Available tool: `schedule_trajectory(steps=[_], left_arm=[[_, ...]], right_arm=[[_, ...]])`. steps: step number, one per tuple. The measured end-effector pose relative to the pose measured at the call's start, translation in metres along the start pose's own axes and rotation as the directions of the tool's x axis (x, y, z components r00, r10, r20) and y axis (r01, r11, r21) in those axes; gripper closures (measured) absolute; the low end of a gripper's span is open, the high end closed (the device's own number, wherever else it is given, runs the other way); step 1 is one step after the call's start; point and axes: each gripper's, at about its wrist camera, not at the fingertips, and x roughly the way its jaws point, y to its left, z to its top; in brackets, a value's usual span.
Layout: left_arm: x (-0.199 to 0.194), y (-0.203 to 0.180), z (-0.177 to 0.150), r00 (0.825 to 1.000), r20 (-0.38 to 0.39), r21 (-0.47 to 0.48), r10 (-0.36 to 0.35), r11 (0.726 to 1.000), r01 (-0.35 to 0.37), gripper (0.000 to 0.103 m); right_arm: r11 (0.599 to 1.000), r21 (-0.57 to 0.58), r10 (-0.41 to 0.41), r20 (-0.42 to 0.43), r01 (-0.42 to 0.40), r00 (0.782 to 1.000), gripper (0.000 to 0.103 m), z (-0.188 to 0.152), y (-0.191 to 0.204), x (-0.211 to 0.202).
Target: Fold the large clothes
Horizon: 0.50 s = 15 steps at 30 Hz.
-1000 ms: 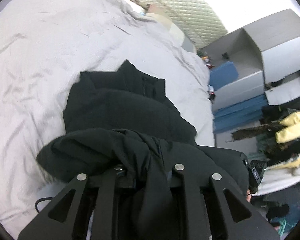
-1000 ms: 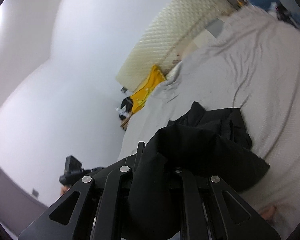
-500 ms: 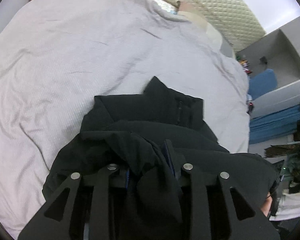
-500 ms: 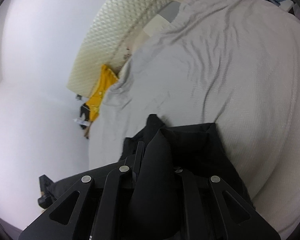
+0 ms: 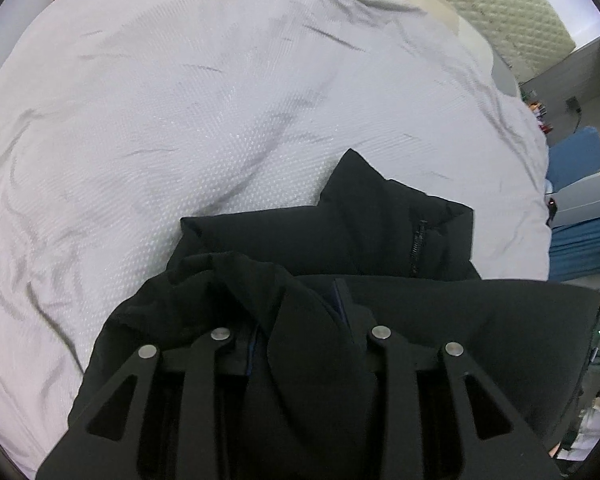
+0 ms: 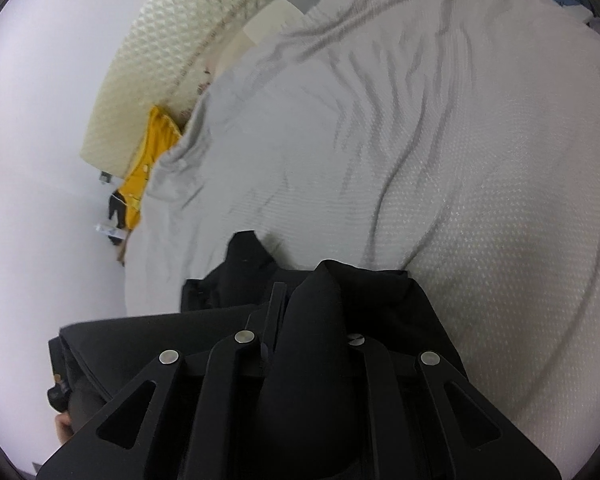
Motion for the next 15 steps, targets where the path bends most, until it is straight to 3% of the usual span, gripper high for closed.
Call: schedule_trajectory(steps=[8,12,15], left_arm=[[0.011,-0.005,0.004,0.998,-0.036,0.038,0.053,0.998,-0.051,0.069],[-0.004,0.002,-0.001,0.999,-0.041,0.032,0.02,0.999,-0.018,0.066],[-0.023,0.017,-0.01,0.998,-0.035,-0.012,-0.045,0.999,0.045,0.054]], right_arm=[[1.0,0.026,0.007,-0.036,-0.007,0.999,0.095,0.0,-0.014,0.025],[0.997,0.048,0.062,-0.058,-0.059,0.996,0.09,-0.002,-0.022,0.019],[0.995,0.032,0.095,-0.09,-0.093,0.991,0.082,-0.004,-0.02,0.004]])
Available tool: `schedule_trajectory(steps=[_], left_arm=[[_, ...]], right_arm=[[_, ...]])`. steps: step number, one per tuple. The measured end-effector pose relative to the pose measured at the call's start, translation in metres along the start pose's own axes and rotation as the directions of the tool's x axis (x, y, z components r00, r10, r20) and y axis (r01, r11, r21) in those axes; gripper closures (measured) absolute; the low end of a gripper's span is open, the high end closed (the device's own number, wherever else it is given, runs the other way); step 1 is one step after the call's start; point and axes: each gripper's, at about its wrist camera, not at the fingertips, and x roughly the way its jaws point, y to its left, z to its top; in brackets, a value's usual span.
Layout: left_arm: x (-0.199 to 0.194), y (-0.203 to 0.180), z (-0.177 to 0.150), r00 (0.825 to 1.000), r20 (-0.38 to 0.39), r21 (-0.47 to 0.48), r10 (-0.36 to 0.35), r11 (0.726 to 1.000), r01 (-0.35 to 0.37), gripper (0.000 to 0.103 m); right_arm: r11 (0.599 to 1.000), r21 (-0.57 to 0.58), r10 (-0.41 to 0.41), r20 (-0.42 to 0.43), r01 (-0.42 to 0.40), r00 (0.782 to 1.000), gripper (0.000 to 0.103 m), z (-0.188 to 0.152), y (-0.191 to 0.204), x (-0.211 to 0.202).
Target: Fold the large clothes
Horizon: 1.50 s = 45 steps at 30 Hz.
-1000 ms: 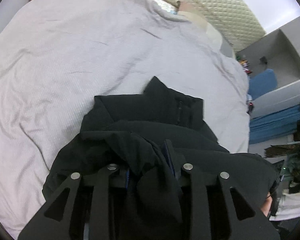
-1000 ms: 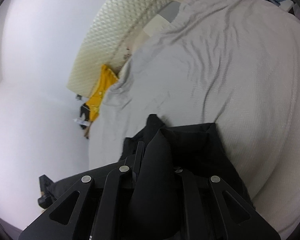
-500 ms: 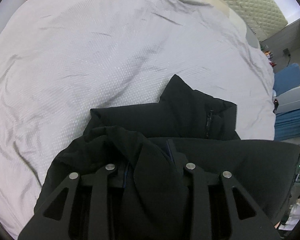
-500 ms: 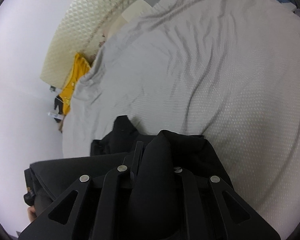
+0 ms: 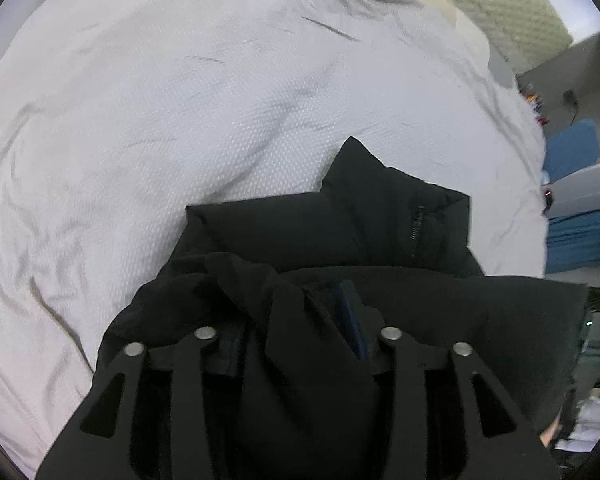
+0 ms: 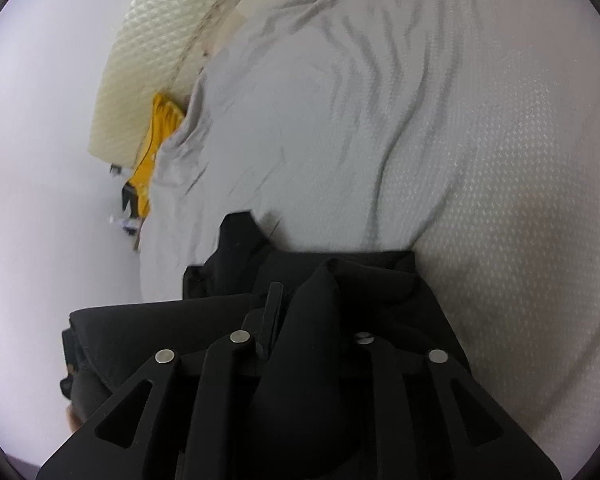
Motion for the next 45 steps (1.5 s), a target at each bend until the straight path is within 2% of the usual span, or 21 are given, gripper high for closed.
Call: schedule_trajectory(steps=[2,4,5,7,9,12,14,17,20,23,25,26,29,31,32,34,37,41,45], left_arm=[[-0.013,0.009,-0.008,0.999,0.01,-0.034,-0.035,0.999,0.036,0.042],[-0.031,0.015,-0.017,0.999,0.043,-0.044,-0.034,0.998,0.036,0.025],[-0.044,0.015,-0.021,0.997,0.078,-0.032,-0.022,0.999,0.024,0.024],[-0.072,0.015,-0.03,0.987,0.163,-0.001,0.009,1.0,-0.009,0.024],[-0.091,0.011,-0.038,0.97,0.242,0.043,0.022,0.999,-0.033,0.024],[-0.117,-0.008,-0.059,0.93,0.367,0.134,0.005,0.989,-0.058,0.024],[-0.128,-0.031,-0.081,0.898,0.439,0.237,-0.036,0.969,-0.077,0.024],[-0.123,-0.057,-0.107,0.876,0.474,0.347,-0.087,0.933,-0.096,0.024],[-0.103,-0.074,-0.125,0.87,0.482,0.399,-0.107,0.91,-0.11,0.023],[-0.065,-0.087,-0.126,0.873,0.482,0.422,-0.068,0.892,-0.164,0.023],[-0.048,-0.09,-0.121,0.873,0.485,0.419,-0.048,0.889,-0.184,0.023],[-0.033,-0.094,-0.115,0.868,0.497,0.411,-0.023,0.887,-0.212,0.023],[-0.004,-0.099,-0.098,0.864,0.503,0.394,0.01,0.887,-0.24,0.023],[0.011,-0.104,-0.091,0.845,0.533,0.399,0.041,0.869,-0.294,0.023],[0.02,-0.108,-0.088,0.842,0.537,0.405,0.052,0.86,-0.311,0.023],[0.032,-0.106,-0.079,0.866,0.499,0.399,0.039,0.876,-0.27,0.023],[0.041,-0.106,-0.063,0.864,0.501,0.375,0.057,0.885,-0.275,0.022],[0.056,-0.114,-0.05,0.864,0.497,0.357,0.082,0.888,-0.29,0.018],[0.069,-0.12,-0.038,0.864,0.491,0.347,0.107,0.887,-0.306,0.015]], right_arm=[[1.0,-0.029,0.006,-0.01,-0.006,1.0,0.075,-0.004,0.008,-0.011],[0.998,-0.067,0.002,-0.009,-0.003,1.0,0.059,-0.009,0.018,-0.028],[0.997,-0.083,-0.008,-0.001,0.008,1.0,0.049,-0.012,0.024,-0.033],[0.986,-0.143,-0.076,0.046,0.082,0.996,0.042,-0.018,0.039,-0.056],[0.97,-0.184,-0.141,0.116,0.16,0.983,0.038,-0.024,0.055,-0.078],[0.945,-0.259,-0.149,0.21,0.201,0.966,0.034,-0.039,0.086,-0.105],[0.919,-0.321,-0.14,0.273,0.228,0.952,0.028,-0.055,0.114,-0.118],[0.872,-0.414,-0.118,0.339,0.26,0.934,0.026,-0.082,0.15,-0.121],[0.825,-0.482,-0.103,0.387,0.296,0.916,0.015,-0.11,0.174,-0.108],[0.792,-0.513,-0.104,0.421,0.331,0.901,0.011,-0.131,0.178,-0.085],[0.794,-0.518,-0.099,0.408,0.319,0.908,0.01,-0.138,0.17,-0.06],[0.795,-0.516,-0.103,0.4,0.317,0.911,0.01,-0.14,0.164,-0.05],[0.783,-0.517,-0.145,0.388,0.345,0.91,0.009,-0.139,0.151,-0.012],[0.774,-0.518,-0.179,0.373,0.365,0.91,0.008,-0.134,0.143,0.014],[0.771,-0.519,-0.187,0.37,0.37,0.91,0.007,-0.132,0.14,0.023],[0.752,-0.525,-0.203,0.392,0.399,0.897,0.005,-0.128,0.137,0.041],[0.731,-0.536,-0.206,0.417,0.423,0.885,0.002,-0.119,0.133,0.053],[0.735,-0.533,-0.215,0.404,0.419,0.889,0.0,-0.103,0.128,0.067],[0.72,-0.537,-0.221,0.422,0.439,0.879,0.0,-0.091,0.126,0.082]])
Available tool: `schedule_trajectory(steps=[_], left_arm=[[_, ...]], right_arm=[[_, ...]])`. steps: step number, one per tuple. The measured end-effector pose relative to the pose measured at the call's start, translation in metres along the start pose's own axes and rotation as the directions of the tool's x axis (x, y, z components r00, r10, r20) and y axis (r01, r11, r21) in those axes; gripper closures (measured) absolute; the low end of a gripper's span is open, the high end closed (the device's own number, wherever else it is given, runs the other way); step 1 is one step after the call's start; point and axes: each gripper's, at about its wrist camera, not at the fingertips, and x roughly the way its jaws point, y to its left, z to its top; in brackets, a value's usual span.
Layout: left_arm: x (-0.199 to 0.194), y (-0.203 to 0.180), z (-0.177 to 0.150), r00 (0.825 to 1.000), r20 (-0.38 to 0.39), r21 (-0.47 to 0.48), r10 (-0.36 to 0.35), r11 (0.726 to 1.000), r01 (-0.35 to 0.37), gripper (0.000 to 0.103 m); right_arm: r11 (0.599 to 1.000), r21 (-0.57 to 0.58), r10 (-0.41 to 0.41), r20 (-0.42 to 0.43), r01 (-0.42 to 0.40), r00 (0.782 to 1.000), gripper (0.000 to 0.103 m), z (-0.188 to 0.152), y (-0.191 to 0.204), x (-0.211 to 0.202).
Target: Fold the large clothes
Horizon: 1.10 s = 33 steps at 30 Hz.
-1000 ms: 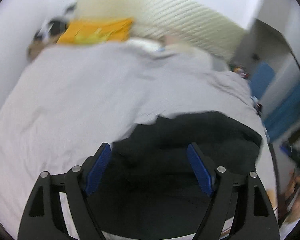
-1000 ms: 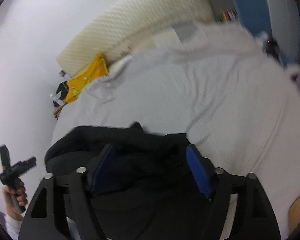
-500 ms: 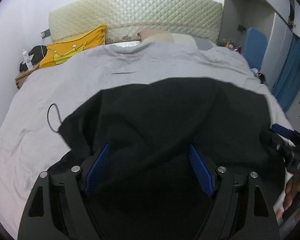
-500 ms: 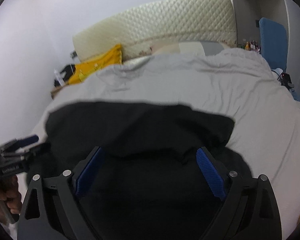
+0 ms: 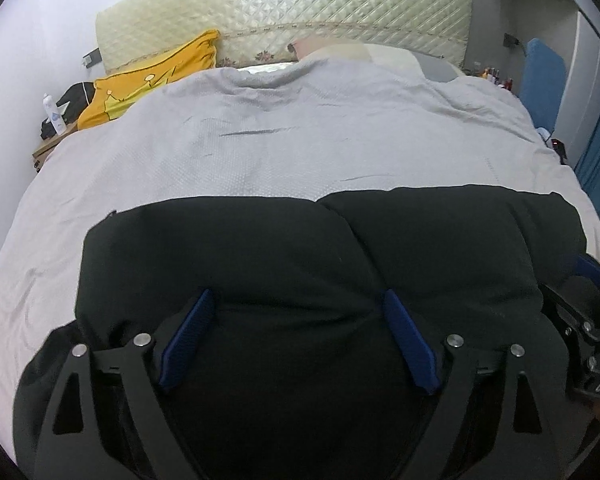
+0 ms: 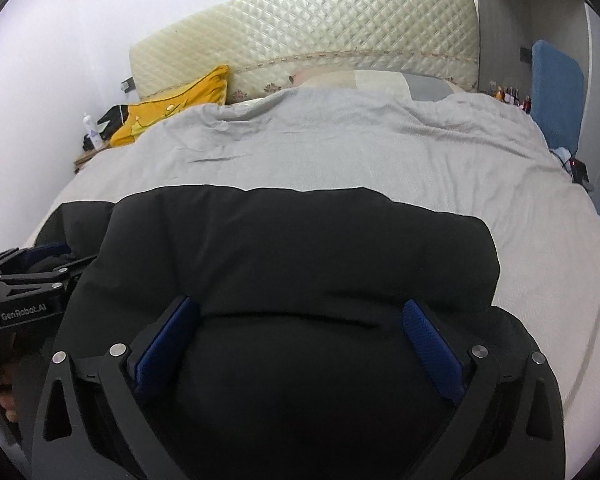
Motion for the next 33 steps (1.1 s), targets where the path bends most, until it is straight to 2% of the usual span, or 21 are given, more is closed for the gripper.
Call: schedule_trajectory(steps=[8,13,17,21,26,33], left_arm=[[0.016,-0.006,0.005,0.999,0.004,0.008,0.045,0.999,-0.045,0.015],[0.03,-0.002,0.014,0.999,-0.013,-0.012,0.039,0.999,-0.04,0.015],[0.024,0.002,0.013,1.0,-0.002,-0.029,0.022,0.999,-0.022,0.014],[0.008,0.011,0.007,0.999,0.031,-0.057,0.015,0.998,-0.013,0.014],[-0.02,0.03,-0.003,0.994,0.098,-0.037,0.051,0.998,-0.048,0.014],[-0.031,0.065,-0.007,0.993,0.109,-0.072,0.048,0.997,-0.04,0.013]], right_arm=[[1.0,-0.003,-0.015,-0.003,0.015,1.0,0.0,0.003,-0.002,0.022],[1.0,-0.002,-0.026,-0.013,0.026,1.0,0.0,0.011,-0.004,0.041],[1.0,0.01,-0.005,-0.032,0.005,0.999,0.0,0.014,-0.008,0.05],[0.999,0.03,0.045,-0.029,-0.045,0.999,0.0,0.012,-0.013,0.036],[1.0,0.003,0.024,0.005,-0.024,1.0,0.0,0.008,-0.014,0.011],[1.0,-0.011,-0.006,0.041,0.007,0.999,0.0,0.002,-0.032,-0.009]])
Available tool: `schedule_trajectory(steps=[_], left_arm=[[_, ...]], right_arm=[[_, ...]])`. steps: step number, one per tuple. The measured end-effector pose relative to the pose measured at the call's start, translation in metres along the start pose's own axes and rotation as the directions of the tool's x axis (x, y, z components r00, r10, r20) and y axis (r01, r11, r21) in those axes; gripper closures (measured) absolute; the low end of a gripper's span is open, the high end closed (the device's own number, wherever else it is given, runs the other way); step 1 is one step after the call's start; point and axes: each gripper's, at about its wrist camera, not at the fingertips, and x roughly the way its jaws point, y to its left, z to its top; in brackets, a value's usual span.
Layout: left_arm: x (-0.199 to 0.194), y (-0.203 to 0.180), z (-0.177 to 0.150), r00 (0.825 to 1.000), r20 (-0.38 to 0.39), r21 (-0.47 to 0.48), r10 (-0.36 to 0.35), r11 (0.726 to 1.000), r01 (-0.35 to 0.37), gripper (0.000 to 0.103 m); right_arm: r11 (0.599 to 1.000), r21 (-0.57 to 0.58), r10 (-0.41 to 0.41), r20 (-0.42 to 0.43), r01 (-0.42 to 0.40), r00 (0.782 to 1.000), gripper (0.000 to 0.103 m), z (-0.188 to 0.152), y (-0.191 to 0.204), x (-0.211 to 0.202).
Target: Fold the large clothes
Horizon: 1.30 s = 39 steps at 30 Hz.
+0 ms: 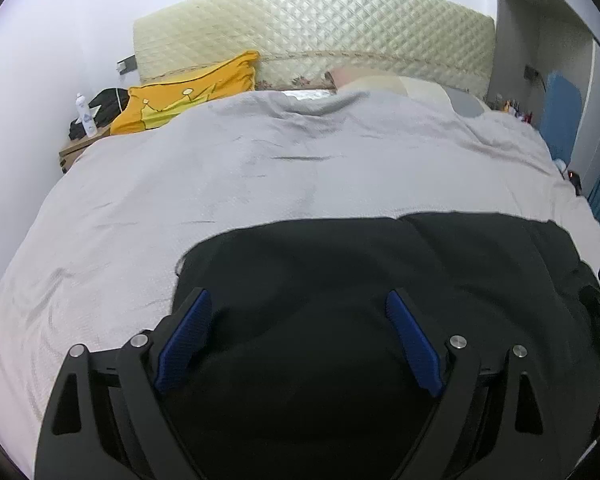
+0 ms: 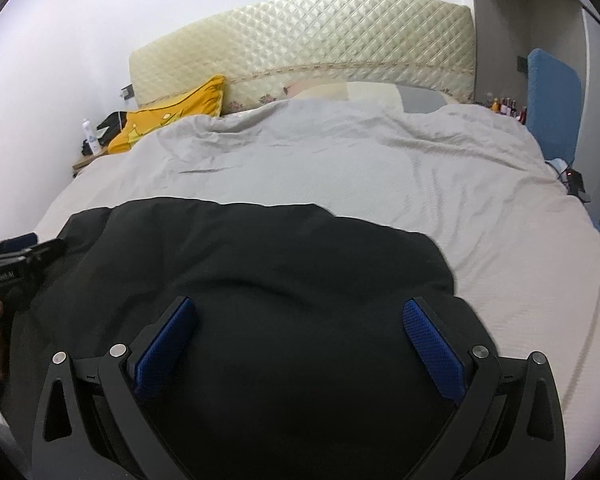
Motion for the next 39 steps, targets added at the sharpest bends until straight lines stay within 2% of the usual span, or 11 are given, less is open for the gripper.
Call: schedule_trajectory(steps=[4,11,17,24,32,39], left_arm=[[-0.003,0.011,0.0,0.999,0.032,0.026,0.022,0.999,-0.023,0.013],[0.015,0.034,-0.018,0.998,-0.018,0.051,0.054,0.997,-0.053,0.013],[0.04,0.047,-0.027,0.995,-0.064,0.047,0.077,0.996,-0.074,0.013],[0.054,0.053,-0.032,0.995,-0.094,0.014,0.039,0.999,-0.038,0.013],[0.048,0.048,-0.031,0.994,-0.081,0.027,0.068,0.997,-0.066,0.012],[0.032,0.036,-0.029,0.993,-0.027,0.087,0.113,0.99,-0.11,0.012]], right_arm=[[1.0,0.02,-0.024,0.006,0.024,1.0,0.0,-0.003,-0.014,-0.005],[0.999,0.047,-0.028,-0.004,0.028,1.0,0.0,-0.008,-0.028,0.003],[0.999,0.043,-0.026,-0.012,0.027,1.0,0.0,-0.014,-0.025,0.014],[0.999,0.04,-0.027,-0.008,0.027,1.0,0.0,-0.02,-0.026,0.027],[0.999,0.049,-0.017,-0.022,0.018,1.0,0.0,-0.025,-0.028,0.031],[0.998,0.069,-0.007,-0.032,0.009,0.999,0.0,-0.026,-0.033,0.032]])
